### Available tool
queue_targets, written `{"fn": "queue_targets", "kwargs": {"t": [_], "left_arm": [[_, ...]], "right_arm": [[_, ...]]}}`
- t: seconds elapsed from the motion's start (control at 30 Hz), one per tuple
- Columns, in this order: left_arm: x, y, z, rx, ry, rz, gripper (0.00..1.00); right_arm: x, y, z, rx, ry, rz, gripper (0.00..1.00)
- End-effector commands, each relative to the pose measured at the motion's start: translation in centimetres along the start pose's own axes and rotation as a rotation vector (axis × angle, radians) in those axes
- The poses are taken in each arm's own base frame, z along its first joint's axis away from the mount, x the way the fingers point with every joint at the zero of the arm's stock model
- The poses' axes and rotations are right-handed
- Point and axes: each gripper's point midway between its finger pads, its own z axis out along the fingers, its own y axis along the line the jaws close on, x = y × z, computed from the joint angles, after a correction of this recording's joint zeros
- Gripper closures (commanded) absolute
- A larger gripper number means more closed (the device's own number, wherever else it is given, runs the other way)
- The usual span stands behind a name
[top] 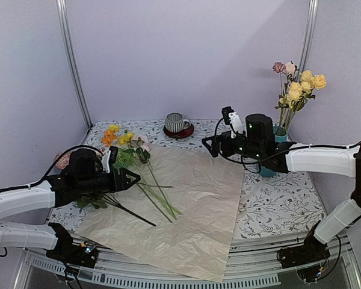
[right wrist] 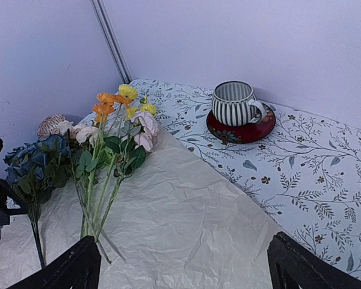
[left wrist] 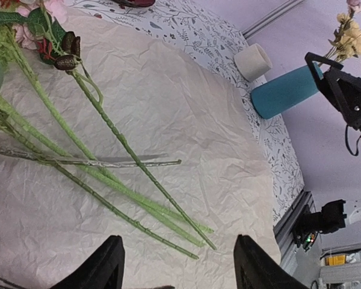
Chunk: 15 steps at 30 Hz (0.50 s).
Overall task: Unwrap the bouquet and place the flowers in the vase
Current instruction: Pick up the fake flower from the flattened wrapping paper.
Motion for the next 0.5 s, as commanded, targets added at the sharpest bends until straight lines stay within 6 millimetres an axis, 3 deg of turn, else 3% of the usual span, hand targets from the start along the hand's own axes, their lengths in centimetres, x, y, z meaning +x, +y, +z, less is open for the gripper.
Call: {"fn": "queue_targets", "kwargs": {"t": [0.0,0.13,0.3,0.47], "left_arm": [[0.9,-1.1,1.1,0.06,0.009,-0.03,0.36],[1.9,-0.7,2.1,0.029,0.019,-0.06,0.36],[2.0,1.9,3.3,-0.089,-0.019,-0.165,0.39],[1.2,4.3,4.3,-0.193,-0.093,-0.279,0.55]], "right_arm": [[2.0,0.3,0.5,-0.048,-0.054,0.012,0.01],[4.4,0.0,1.3,-0.054,-0.023,0.017,0.01],[6.7,0.2,1.8,-0.097,-0.003,0.04,0.02],[7.5,0.2,2.3,-0.105,0.012,0.052,0.03]]}}
